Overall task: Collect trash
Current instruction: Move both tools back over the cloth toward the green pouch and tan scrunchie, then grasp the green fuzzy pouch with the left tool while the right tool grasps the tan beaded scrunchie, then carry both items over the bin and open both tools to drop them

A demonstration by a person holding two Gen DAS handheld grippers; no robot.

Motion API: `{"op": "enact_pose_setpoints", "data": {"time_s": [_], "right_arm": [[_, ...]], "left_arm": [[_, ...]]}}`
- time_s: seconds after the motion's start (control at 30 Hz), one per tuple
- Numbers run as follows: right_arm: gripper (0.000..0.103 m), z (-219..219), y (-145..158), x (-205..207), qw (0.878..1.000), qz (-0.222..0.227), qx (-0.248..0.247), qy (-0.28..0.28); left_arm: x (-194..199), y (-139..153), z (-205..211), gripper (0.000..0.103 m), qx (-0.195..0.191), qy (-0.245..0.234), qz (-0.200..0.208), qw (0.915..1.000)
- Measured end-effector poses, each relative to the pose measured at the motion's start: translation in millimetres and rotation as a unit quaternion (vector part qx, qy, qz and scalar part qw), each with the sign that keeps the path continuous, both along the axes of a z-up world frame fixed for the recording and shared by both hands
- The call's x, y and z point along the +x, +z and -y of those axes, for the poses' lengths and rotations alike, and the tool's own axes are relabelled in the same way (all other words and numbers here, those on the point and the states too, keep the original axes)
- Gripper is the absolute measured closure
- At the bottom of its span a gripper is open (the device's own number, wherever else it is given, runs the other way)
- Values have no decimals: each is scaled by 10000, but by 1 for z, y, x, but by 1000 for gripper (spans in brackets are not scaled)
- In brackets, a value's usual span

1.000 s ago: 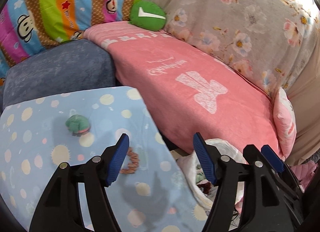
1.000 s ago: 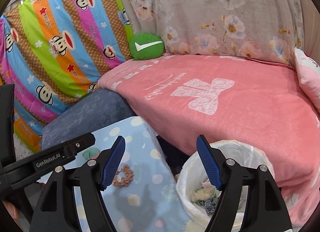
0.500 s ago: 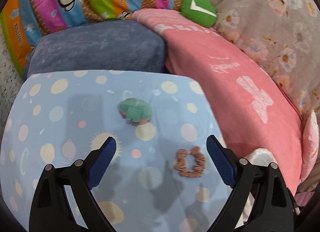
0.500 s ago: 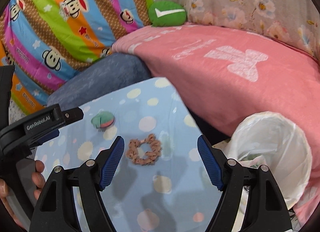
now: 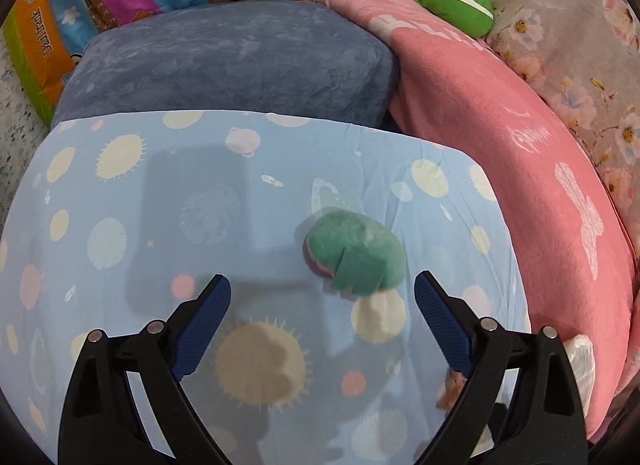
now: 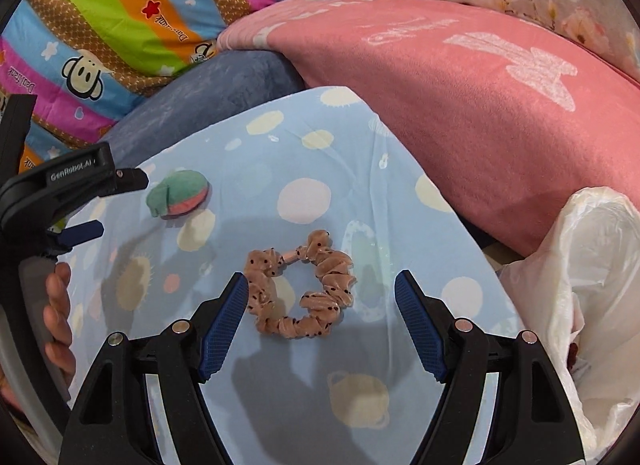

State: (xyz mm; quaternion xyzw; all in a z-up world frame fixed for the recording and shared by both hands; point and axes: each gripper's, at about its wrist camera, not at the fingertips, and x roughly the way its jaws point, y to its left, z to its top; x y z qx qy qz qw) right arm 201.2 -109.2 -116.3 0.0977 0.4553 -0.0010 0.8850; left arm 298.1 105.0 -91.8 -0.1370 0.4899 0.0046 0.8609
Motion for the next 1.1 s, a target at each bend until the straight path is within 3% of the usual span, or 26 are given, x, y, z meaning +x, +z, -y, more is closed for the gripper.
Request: {"op": "enact_pose_setpoints", "data": {"time_s": [0.1,0.23,0.27,0.4,0.47,0.5,0.73,0.9,1.1], "right_arm": [[31,1,-8,10,10000,-64,18,-22],[42,1,-18,18,9999,-154,47,-42],[47,1,-21,20,9998,-176,48,-33],[59,-5,-28,21,9998,-201,-18,9],[78,-8,-28,21,9998,-205,-56,38],[83,-8,-28,21,9997,-239,5,74],[87,-4,-9,6,9997,-72,190,138],[87,9,33,-7,9991,348,219,44],[87,36,95,-28,9949,992,130,-149]], "left_arm": [[17,-10,3,16,-48,-47,-77,9999],[32,-27,8,32,-228,-144,-311,9992],[34,-30,9,32,-309,-178,-349,9988],[31,-33,20,58,-524,-456,-317,9971],[27,-30,26,60,-413,-523,-258,9974],[24,-28,29,62,-362,-572,-219,9975],[1,-4,47,64,-240,-819,-11,9963],[-20,30,69,64,26,-1022,307,9943],[-48,75,100,64,47,-1314,697,9889]]}}
